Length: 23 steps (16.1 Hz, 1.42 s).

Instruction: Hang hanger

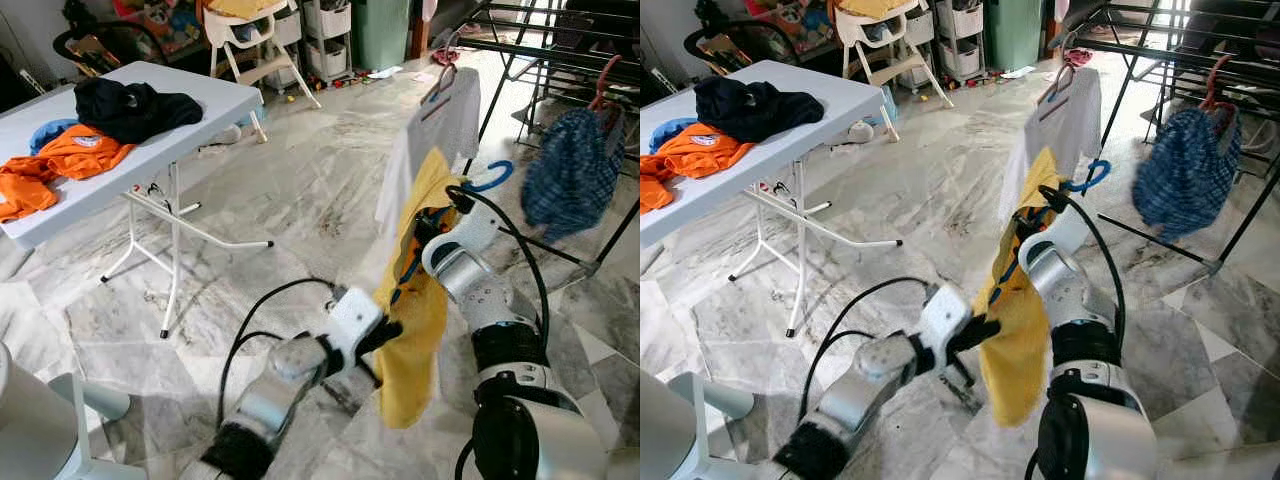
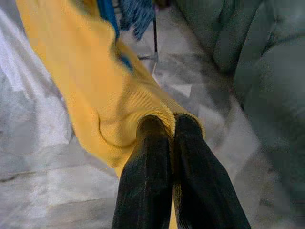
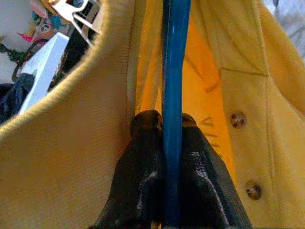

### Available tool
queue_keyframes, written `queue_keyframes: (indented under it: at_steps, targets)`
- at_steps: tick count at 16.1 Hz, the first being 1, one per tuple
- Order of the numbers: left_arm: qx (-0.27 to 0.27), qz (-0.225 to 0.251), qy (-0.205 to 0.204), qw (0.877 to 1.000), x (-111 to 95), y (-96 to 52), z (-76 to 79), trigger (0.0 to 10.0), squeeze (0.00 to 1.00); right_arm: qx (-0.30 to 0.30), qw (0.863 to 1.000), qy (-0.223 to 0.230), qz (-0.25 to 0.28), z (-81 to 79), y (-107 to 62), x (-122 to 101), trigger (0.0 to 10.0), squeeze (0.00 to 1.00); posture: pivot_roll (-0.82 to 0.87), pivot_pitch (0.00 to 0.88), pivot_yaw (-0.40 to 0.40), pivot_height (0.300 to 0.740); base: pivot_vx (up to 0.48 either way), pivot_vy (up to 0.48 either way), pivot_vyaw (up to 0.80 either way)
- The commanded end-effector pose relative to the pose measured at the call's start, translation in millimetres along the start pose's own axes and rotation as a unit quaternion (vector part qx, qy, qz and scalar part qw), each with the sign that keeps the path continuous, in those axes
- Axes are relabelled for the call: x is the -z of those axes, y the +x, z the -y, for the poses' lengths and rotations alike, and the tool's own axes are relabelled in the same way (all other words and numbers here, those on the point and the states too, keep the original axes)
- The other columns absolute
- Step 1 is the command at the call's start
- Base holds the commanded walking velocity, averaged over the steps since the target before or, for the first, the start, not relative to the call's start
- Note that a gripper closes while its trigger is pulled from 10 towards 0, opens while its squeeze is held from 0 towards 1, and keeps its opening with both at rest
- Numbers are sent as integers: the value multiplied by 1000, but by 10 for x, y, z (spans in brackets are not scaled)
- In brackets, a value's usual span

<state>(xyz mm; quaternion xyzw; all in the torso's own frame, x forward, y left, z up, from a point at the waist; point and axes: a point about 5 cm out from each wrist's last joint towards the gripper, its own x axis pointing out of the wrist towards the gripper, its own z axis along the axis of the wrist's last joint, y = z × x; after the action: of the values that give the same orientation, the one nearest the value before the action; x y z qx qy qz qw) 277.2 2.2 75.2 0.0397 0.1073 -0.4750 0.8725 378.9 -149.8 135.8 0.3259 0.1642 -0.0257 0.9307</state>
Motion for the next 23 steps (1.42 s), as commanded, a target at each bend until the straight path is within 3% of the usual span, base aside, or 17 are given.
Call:
queue_keyframes:
  at_steps: [1,3,6,7,8,10,14,20,23]
  targets:
    - [-1,20,-5,1000,-122,22,-19,10000,0,-27,998,-47,13,-200,8,-23,10000,0,-103,7,145,740,0,0,0]
    - [10,40,-19,999,-236,61,41,10000,0,-45,987,-153,33,-225,-23,46,10000,0,-105,6,147,740,0,0,0]
    - [11,39,-27,999,-231,72,67,10000,0,-64,979,-193,26,-248,-43,111,10000,0,-110,7,148,740,0,0,0]
    - [14,42,-46,998,-255,80,85,10000,671,-64,975,-214,22,-222,-50,144,10000,0,-113,9,148,740,0,0,0]
    - [10,48,-57,997,-281,84,75,10000,1000,-67,971,-228,17,-198,-60,188,10000,0,-112,11,148,740,0,0,0]
    - [-6,53,-77,996,-296,94,23,10000,1000,-74,965,-252,10,-159,-84,289,10000,0,-113,12,146,740,0,0,0]
    - [-7,46,-71,996,-257,85,23,10000,1000,-82,958,-273,30,-184,-88,288,10000,0,-113,13,148,740,0,0,0]
    - [-21,54,-72,996,-315,-45,-97,10000,1000,-92,944,-311,54,-123,-111,301,10000,0,-100,9,150,740,0,0,0]
    - [-36,73,-32,996,-438,-81,-149,10000,1000,-112,935,-328,73,-159,-130,310,10000,0,-100,6,153,740,0,0,0]
